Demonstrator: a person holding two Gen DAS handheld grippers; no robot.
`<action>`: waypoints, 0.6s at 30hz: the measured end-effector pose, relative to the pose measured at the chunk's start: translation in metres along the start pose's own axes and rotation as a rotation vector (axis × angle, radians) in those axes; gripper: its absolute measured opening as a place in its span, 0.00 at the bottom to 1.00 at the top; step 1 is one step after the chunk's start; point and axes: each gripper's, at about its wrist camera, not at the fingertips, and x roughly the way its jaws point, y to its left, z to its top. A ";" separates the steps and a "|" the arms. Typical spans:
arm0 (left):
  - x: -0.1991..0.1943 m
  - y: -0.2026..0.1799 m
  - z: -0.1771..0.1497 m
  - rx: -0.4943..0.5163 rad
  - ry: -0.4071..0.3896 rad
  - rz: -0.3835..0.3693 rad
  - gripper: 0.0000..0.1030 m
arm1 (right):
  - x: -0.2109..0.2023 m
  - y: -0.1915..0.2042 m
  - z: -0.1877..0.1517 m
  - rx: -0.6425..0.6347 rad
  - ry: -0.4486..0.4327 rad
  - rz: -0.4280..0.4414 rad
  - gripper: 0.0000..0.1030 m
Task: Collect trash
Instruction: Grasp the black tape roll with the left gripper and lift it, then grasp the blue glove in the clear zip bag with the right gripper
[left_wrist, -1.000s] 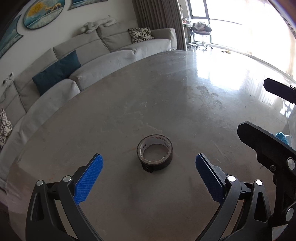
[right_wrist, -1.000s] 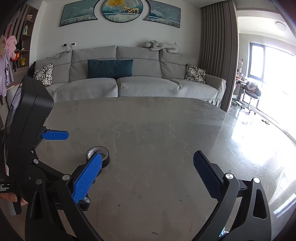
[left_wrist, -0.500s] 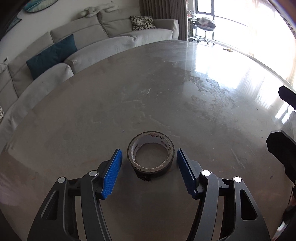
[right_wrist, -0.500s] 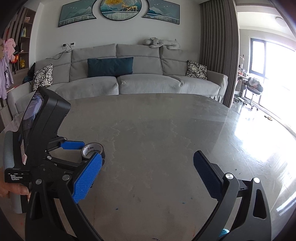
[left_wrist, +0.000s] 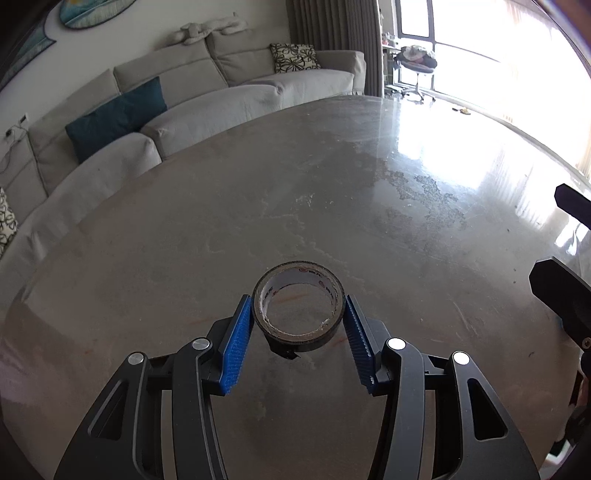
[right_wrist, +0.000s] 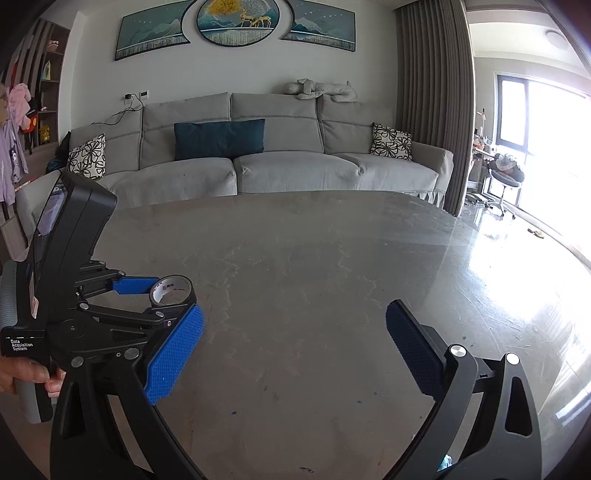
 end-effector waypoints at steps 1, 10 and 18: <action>-0.008 -0.001 0.000 0.005 -0.011 0.008 0.49 | -0.002 0.000 0.000 0.001 -0.001 -0.001 0.95; -0.070 -0.025 -0.013 0.027 -0.077 0.028 0.49 | -0.017 -0.002 -0.031 -0.053 0.080 -0.028 0.95; -0.100 -0.063 -0.029 0.016 -0.101 -0.021 0.49 | -0.049 -0.043 -0.061 -0.019 0.127 -0.048 0.95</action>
